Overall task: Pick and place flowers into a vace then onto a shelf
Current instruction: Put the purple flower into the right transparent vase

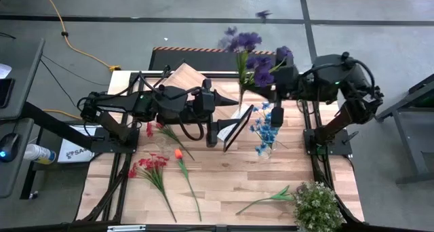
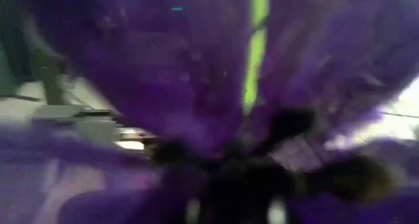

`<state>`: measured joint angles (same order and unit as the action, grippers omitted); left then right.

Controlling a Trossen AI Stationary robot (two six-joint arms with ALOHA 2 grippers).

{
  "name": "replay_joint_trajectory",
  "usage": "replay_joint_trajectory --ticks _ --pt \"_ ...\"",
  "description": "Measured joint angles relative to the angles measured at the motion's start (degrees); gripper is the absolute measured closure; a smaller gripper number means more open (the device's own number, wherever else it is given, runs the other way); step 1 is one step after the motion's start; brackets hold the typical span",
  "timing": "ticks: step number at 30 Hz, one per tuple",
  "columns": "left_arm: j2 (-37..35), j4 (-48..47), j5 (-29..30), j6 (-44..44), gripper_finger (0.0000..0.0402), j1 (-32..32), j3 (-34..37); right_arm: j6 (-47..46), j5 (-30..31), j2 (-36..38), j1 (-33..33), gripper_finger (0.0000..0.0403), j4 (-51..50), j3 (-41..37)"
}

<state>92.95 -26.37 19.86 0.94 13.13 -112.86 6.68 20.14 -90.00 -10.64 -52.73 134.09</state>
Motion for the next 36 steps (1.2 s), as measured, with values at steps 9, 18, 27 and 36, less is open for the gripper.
replay_joint_trajectory --ticks 9,18,27,36 --pt "0.0 -7.1 0.0 -3.8 0.0129 0.0 0.0 -0.5 4.6 3.7 0.0 0.0403 -3.6 0.1" --pt "0.0 -16.4 0.2 -9.4 0.0137 0.0 0.0 -3.6 8.1 7.5 0.0 0.0402 -9.5 0.1" --pt "0.0 -22.1 0.2 -13.3 0.0135 0.0 0.0 -6.5 11.5 10.3 -2.5 0.0402 -16.2 0.1" --pt "-0.1 -28.0 2.0 -16.8 0.0135 0.0 0.0 -12.6 18.0 12.6 -6.8 0.0402 -23.6 0.1"
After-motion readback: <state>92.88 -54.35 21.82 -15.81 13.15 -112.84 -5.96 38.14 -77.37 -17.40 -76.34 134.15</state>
